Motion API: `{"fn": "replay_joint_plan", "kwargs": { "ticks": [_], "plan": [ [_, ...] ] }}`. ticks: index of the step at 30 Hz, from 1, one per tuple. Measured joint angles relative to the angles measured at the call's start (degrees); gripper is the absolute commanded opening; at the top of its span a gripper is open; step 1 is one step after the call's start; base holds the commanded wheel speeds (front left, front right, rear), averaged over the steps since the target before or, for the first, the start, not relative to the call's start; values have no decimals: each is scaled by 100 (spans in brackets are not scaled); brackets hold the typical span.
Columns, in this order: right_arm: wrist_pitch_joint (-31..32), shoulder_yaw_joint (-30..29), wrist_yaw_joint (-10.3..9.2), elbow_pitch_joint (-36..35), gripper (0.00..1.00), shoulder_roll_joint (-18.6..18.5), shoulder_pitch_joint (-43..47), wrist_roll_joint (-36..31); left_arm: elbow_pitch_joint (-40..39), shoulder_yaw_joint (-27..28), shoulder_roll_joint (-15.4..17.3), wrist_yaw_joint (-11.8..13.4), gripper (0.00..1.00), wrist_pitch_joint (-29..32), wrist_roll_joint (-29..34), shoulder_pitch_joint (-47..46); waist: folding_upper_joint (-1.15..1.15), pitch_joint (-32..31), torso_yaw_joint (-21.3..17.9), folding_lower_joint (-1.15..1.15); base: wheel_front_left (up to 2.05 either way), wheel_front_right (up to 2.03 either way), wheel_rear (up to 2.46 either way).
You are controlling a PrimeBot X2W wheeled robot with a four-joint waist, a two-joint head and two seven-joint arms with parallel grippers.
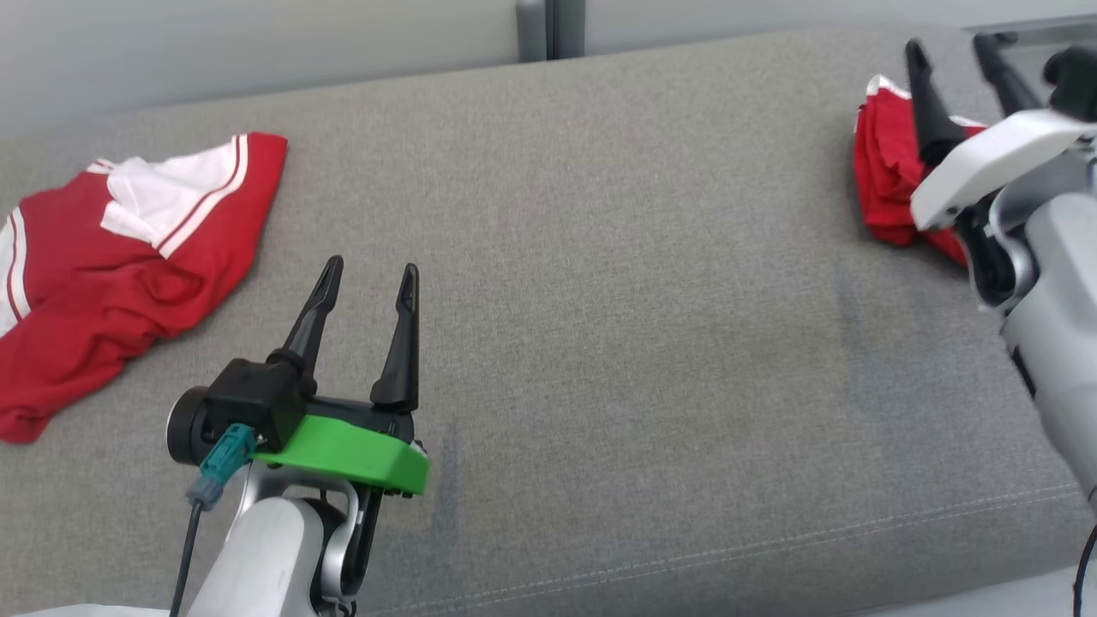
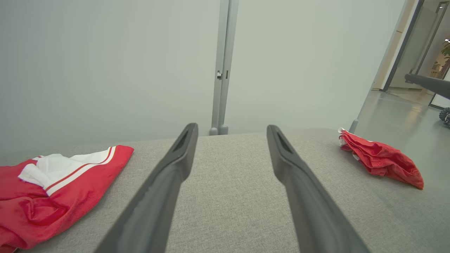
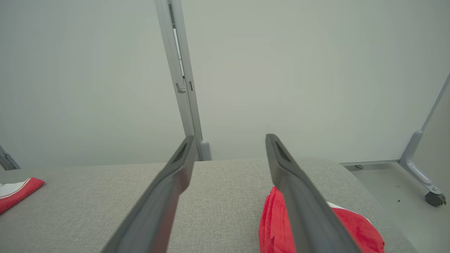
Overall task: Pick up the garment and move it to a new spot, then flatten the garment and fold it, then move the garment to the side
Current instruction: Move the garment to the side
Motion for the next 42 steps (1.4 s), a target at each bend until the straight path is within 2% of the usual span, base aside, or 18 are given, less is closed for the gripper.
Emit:
{"fn": "replay_joint_plan", "kwargs": {
  "ticks": [6,9,14,17,23,34,42],
  "plan": [
    [-1,42,-41,-312,100,275,706,1,310,121,-33,43,100,0,-74,153,0,-394,-63,0,0,0,0],
    [0,40,-216,-641,100,410,1064,-138,483,232,-35,88,100,0,-136,389,0,-575,-75,0,0,0,0],
    [0,8,-402,-1221,100,644,1547,-279,646,469,-34,101,100,-41,-267,769,0,-824,-97,0,0,0,0],
    [0,-7,-644,-1634,100,738,1983,-524,694,648,-36,147,100,-96,-287,948,0,-958,-112,0,0,0,0],
    [0,-120,-823,-2147,100,957,2715,-549,734,787,-64,149,100,-149,-320,1223,0,-1090,-93,0,0,0,0],
    [0,-189,-937,-2829,100,1085,3583,-898,676,1028,-87,202,100,-202,-320,1596,0,-1138,-80,0,0,0,0],
    [0,-336,-976,-3250,100,1089,3860,-1054,606,1058,-96,202,100,-245,-319,1743,0,-1147,-77,0,0,0,0]
  ]
}}
